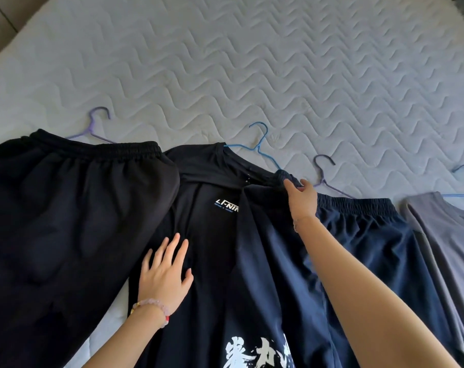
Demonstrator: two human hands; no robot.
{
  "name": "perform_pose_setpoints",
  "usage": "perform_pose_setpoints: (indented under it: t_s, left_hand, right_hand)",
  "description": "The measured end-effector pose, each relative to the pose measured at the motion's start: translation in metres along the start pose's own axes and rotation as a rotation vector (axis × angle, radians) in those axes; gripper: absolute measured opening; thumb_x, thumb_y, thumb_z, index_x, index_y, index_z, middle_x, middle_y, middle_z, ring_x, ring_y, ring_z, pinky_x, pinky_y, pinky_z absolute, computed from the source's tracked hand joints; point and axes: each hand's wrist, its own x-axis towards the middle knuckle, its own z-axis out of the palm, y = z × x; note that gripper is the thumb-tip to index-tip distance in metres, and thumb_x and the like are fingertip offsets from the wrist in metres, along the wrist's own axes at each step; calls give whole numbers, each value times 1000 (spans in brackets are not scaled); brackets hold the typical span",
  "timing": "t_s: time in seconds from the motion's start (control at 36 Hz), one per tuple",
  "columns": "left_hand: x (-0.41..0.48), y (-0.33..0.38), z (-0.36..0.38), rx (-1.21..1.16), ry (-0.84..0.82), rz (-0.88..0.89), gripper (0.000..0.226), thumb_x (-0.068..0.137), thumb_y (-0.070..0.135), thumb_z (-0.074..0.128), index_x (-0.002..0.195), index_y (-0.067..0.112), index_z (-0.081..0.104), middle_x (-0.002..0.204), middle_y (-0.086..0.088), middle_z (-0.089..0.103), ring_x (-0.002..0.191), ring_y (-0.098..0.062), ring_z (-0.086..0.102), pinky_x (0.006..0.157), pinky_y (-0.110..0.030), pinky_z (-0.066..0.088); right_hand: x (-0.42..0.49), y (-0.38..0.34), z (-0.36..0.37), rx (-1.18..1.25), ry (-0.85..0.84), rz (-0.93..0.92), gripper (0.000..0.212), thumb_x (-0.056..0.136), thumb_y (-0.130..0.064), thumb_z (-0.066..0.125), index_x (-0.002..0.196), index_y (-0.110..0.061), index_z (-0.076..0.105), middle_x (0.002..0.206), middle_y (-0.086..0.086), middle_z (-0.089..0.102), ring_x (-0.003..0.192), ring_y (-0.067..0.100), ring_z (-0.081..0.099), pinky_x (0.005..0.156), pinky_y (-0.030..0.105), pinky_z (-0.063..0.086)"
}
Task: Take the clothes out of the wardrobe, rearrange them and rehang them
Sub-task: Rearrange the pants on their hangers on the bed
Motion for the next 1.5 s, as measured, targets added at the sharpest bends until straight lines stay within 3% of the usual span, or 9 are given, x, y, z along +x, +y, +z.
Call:
perform_pose_setpoints:
  t_s: [0.17, 0.42, 0.61, 0.83, 0.92, 1.06, 1.19, 1.33, 1.5]
  left_hand:
    - [-1, 2, 2, 14, 8, -11, 63, 77, 41, 32, 130, 17, 55, 139, -5, 53, 126, -26, 52, 97, -49, 44]
    - [1, 8, 9, 4, 58, -39, 67, 73, 40, 33, 130, 13, 55, 141, -7, 51, 128, -28, 50, 100, -51, 39]
    - [2, 8, 10, 28, 37, -46, 68, 72, 40, 33, 130, 12, 55, 141, -8, 50, 128, -28, 49, 99, -51, 39]
    - [3, 8, 4, 56, -6, -37, 63, 72, 39, 43, 128, 13, 57, 138, -8, 53, 126, -27, 52, 95, -51, 44]
    - [3, 12, -5, 35, -57, -62, 66, 80, 36, 58, 141, 19, 42, 153, -2, 34, 140, -22, 33, 109, -47, 33]
    - [8, 9, -34, 40, -260, -51, 67, 92, 41, 41, 150, 27, 9, 160, 8, -1, 147, -14, 5, 115, -34, 25]
    - [-24, 19, -81, -7, -282, -16, 58, 95, 34, 36, 149, 28, 16, 157, 12, 16, 141, -13, 27, 106, -33, 35]
    - [-96, 32, -124, -217, -124, -43, 46, 95, 32, 38, 141, 32, 34, 141, 12, 46, 118, -18, 54, 93, -31, 46]
    - [-199, 28, -175, -382, 19, -32, 35, 95, 30, 41, 129, 31, 48, 114, 19, 61, 103, -7, 60, 80, -26, 49]
  right_hand:
    - [23, 10, -21, -25, 2, 17, 45, 90, -18, 51, 134, -6, 48, 133, 10, 56, 121, 25, 52, 94, 25, 35]
    - [75, 36, -83, -487, -53, -85, 52, 85, -12, 48, 136, -7, 45, 140, 13, 47, 124, 33, 47, 99, 36, 39]
    - [83, 48, -99, -745, -93, -239, 38, 85, -25, 64, 121, -13, 60, 122, 13, 58, 117, 31, 50, 102, 43, 38]
    - [67, 33, -127, -724, -30, -311, 21, 82, -28, 68, 100, -17, 69, 107, 10, 66, 105, 31, 56, 83, 38, 47]
    - [49, 17, -147, -683, -72, -345, 20, 84, -30, 65, 99, -18, 71, 102, 7, 69, 100, 29, 60, 75, 31, 42]
    - [2, -15, -181, -778, -142, -452, 28, 90, -37, 55, 107, -20, 70, 113, 6, 66, 107, 30, 58, 84, 35, 41]
    - [-60, -53, -219, -685, -132, -501, 21, 89, -36, 57, 101, -24, 70, 97, -4, 64, 98, 25, 60, 87, 37, 44]
    - [-131, -86, -264, -524, -217, -502, 11, 87, -26, 59, 81, -24, 67, 68, -2, 59, 65, 17, 56, 61, 25, 42]
    - [-222, -127, -321, -426, -233, -587, 12, 88, -22, 60, 81, -15, 68, 67, -2, 55, 60, 16, 46, 60, 25, 38]
